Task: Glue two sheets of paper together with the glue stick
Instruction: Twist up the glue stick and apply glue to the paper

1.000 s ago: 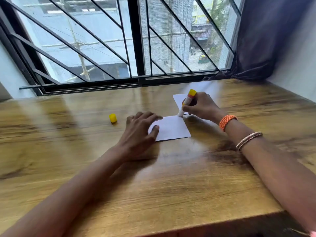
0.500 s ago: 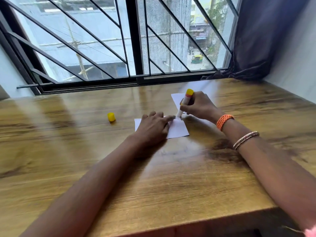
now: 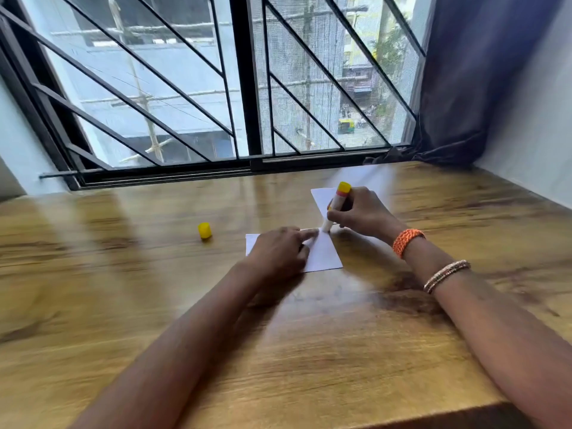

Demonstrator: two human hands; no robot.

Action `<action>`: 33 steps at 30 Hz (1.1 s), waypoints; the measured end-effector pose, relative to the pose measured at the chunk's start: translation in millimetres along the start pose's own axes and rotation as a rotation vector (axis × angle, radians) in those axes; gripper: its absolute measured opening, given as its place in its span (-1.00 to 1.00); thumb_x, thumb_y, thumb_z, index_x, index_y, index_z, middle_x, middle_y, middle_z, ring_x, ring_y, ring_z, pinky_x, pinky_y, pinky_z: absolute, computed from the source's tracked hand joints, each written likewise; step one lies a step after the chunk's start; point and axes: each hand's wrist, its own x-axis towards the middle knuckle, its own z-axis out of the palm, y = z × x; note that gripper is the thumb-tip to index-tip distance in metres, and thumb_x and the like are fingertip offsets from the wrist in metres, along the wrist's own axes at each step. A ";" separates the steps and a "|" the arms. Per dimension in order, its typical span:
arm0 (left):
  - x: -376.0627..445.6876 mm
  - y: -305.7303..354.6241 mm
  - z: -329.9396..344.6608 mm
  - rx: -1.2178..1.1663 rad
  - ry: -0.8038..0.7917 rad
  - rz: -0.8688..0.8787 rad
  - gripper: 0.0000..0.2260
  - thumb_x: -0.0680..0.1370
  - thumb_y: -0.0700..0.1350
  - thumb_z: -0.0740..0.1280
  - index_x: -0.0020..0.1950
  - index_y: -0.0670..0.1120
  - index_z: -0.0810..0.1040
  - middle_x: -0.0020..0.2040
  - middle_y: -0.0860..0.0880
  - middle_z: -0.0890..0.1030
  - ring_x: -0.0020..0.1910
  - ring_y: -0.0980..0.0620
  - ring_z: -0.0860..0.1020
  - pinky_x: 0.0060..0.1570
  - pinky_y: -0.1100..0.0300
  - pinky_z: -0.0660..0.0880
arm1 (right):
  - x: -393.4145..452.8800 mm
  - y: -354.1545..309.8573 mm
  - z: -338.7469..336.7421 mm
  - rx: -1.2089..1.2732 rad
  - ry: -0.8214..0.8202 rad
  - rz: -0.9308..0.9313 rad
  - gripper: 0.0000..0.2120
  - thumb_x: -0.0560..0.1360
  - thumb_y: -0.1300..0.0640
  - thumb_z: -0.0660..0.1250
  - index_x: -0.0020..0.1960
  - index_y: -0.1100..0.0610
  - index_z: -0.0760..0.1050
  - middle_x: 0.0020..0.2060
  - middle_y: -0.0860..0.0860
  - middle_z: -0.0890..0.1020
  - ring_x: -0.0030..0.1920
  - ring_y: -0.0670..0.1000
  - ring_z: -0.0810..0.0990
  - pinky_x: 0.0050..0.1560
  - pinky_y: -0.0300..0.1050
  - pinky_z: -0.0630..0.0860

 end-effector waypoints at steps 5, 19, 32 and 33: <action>1.1 1.3 -5.3 0.023 0.007 -0.029 -0.54 0.53 -0.13 0.12 0.41 0.15 0.35 0.20 -0.14 0.58 0.16 -0.16 0.51 -0.16 0.14 0.26 | -6.7 -4.6 -1.5 0.000 0.003 -0.007 -0.95 0.34 0.25 0.42 -0.20 0.22 0.61 -0.29 0.10 0.66 -0.28 0.04 0.62 -0.15 -0.03 0.58; -0.3 0.2 -0.6 0.050 -0.004 -0.042 -0.55 0.53 -0.12 0.11 0.41 0.16 0.34 0.19 -0.19 0.58 0.14 -0.20 0.52 -0.11 0.09 0.36 | -29.1 -6.4 -4.8 -0.008 -0.011 0.041 -0.88 0.33 0.19 0.42 -0.17 0.24 0.61 -0.30 0.12 0.67 -0.27 0.06 0.63 -0.14 0.05 0.60; -4.4 4.0 -4.8 0.046 0.022 -0.058 -0.55 0.54 -0.13 0.11 0.40 0.19 0.35 0.19 -0.21 0.56 0.15 -0.19 0.51 -0.11 0.10 0.31 | -38.4 -11.7 -15.8 0.197 -0.271 0.163 -0.88 0.45 0.34 0.33 -0.08 0.41 0.53 -0.34 0.13 0.56 -0.44 -0.07 0.56 -0.32 -0.21 0.53; -5.1 5.1 -5.8 0.053 0.024 -0.059 -0.55 0.54 -0.13 0.11 0.40 0.19 0.34 0.19 -0.20 0.56 0.15 -0.19 0.50 -0.14 0.10 0.27 | -37.6 -11.4 -16.8 0.204 -0.294 0.170 -0.85 0.46 0.34 0.32 -0.05 0.44 0.53 -0.33 0.14 0.56 -0.44 -0.07 0.56 -0.33 -0.22 0.53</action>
